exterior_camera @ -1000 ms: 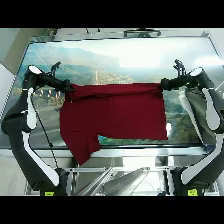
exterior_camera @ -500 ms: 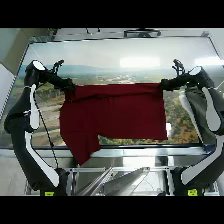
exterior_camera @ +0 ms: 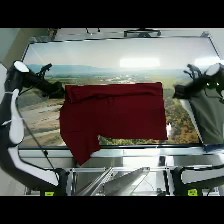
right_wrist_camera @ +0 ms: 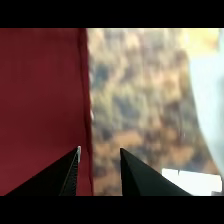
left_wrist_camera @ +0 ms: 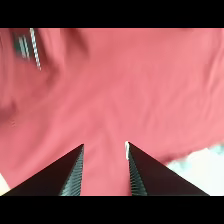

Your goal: Fold the shirts.

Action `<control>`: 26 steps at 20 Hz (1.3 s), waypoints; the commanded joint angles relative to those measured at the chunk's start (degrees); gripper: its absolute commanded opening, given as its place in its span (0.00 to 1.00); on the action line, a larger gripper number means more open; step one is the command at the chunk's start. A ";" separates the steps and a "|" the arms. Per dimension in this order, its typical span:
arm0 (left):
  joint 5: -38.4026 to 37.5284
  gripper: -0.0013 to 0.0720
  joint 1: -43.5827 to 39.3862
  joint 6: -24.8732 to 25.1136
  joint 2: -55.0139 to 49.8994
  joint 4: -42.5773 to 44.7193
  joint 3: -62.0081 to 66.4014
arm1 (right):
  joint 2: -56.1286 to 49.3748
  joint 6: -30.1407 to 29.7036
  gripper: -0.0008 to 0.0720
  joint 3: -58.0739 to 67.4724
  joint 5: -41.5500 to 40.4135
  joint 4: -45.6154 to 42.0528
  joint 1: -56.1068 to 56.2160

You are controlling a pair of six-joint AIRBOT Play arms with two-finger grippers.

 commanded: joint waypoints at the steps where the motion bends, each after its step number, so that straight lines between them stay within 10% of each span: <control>1: 4.66 0.41 2.21 1.77 16.39 -0.02 -20.85 | 11.10 1.31 0.41 -17.31 2.08 -1.16 -4.92; 8: 9.99 0.43 6.86 0.94 42.07 -0.20 -48.59 | 17.46 -8.70 0.42 -42.16 -11.30 13.20 -7.93; 18: 8.94 0.43 18.38 0.98 53.92 -0.11 -61.02 | 8.68 -19.41 0.41 -43.69 -14.25 26.25 -1.57; 19: 8.96 0.47 19.76 1.01 53.44 -0.09 -62.47 | 8.68 -19.47 0.41 -43.63 -14.43 26.27 -1.18; 21: 9.11 0.99 22.01 0.98 50.97 -0.09 -65.16 | 8.68 -20.06 0.41 -43.63 -14.40 27.15 -1.20; 26: 12.15 0.96 22.58 1.88 43.21 -0.24 -65.90 | 8.72 -20.46 0.41 -43.63 -14.40 27.36 -1.20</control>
